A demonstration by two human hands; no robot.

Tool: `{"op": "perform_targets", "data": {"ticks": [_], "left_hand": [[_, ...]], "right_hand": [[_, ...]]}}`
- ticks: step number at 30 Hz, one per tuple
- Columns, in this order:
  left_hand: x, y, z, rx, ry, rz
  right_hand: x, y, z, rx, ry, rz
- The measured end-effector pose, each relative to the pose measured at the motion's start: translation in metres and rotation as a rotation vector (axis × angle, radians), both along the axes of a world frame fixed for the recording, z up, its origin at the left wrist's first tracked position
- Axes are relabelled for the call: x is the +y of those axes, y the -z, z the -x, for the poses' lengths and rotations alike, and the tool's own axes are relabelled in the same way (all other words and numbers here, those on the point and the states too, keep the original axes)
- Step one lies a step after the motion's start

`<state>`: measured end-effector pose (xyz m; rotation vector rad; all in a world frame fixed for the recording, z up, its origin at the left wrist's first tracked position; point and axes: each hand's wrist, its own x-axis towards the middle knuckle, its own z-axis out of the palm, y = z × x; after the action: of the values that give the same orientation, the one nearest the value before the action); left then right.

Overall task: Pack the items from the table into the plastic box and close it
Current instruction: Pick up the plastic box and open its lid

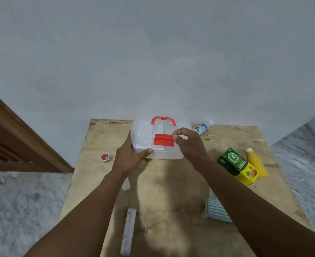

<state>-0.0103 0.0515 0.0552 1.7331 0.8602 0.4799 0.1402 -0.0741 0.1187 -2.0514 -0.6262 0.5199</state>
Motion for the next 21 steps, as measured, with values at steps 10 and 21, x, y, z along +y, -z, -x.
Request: {"op": "perform_targets", "data": {"ticks": [10,21], "left_hand": [[0.007,0.005,-0.007,0.122,-0.036,-0.099],[0.005,-0.003,-0.008,0.084,-0.006,-0.104]], "right_hand": [[0.022,-0.027,-0.020,-0.314,0.008,0.040],[0.058,-0.064,-0.056,-0.799,-0.040,-0.065]]}}
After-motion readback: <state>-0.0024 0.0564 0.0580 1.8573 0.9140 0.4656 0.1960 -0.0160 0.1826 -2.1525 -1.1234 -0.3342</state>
